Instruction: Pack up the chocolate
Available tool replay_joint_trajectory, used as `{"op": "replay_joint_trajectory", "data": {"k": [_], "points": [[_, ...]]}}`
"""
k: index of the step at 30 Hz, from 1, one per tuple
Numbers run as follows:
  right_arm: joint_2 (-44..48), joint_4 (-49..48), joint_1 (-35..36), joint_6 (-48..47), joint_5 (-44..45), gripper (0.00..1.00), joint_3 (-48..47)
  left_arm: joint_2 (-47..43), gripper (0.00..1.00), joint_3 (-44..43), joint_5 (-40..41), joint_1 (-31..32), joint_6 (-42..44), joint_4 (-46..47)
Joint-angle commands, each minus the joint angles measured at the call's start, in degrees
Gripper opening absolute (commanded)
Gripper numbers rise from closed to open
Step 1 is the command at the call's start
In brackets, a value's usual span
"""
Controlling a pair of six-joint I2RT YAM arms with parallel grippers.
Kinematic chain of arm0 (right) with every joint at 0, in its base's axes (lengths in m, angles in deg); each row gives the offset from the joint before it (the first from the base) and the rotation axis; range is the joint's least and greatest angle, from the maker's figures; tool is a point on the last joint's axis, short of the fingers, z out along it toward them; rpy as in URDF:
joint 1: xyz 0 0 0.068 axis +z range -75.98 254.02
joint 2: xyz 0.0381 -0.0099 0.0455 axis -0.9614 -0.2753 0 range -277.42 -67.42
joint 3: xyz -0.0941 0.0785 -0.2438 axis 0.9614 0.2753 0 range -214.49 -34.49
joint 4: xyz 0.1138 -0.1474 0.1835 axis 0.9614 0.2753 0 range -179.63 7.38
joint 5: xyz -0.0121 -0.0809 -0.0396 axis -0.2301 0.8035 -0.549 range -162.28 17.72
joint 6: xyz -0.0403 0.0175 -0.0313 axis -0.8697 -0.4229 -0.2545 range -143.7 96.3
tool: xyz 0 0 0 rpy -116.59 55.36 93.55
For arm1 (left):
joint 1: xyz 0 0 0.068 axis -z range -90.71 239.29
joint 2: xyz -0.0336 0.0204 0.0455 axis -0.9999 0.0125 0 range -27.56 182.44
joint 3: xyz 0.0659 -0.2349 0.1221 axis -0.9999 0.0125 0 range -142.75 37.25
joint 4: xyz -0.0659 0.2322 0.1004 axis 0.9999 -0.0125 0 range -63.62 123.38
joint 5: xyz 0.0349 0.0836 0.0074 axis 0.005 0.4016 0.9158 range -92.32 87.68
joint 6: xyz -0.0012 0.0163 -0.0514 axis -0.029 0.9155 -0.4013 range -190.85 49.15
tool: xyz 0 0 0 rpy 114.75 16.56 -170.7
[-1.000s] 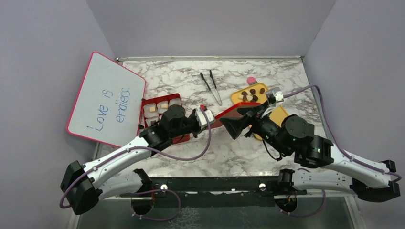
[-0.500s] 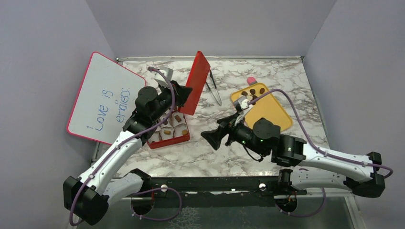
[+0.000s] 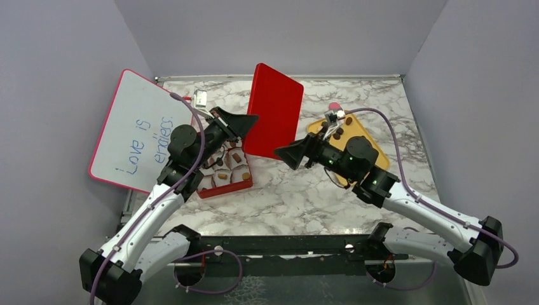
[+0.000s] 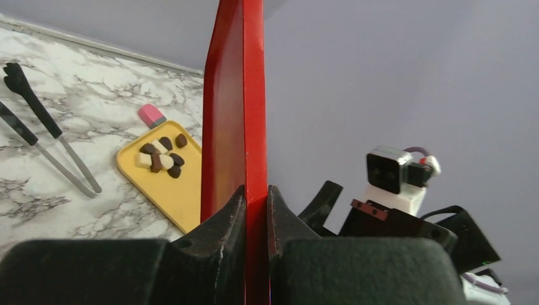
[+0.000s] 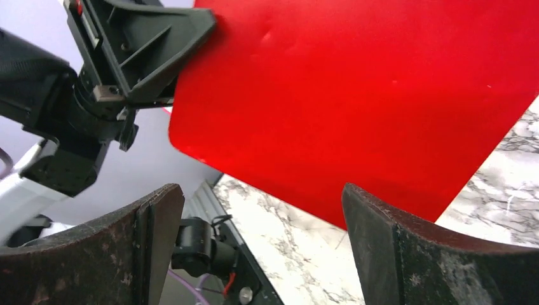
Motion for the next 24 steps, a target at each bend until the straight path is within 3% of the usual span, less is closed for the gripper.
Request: {"op": "replay_joint_trajectory", "data": {"k": [1, 14, 24], "points": [[2.9, -8.4, -4.5, 9.1, -6.8, 1.00, 2.8, -4.6, 0.00, -0.6, 0.5, -0.4, -7.9, 6.6], [11.5, -14.2, -8.7, 28.6, -5.0, 1.00, 11.9, -7.7, 0.00, -2.9, 1.3, -0.4, -14.2, 9.0], [11.1, -11.8, -8.7, 29.9, -4.3, 1.00, 11.2, -9.0, 0.00, -3.8, 0.8, -0.4, -16.5, 11.1]]}}
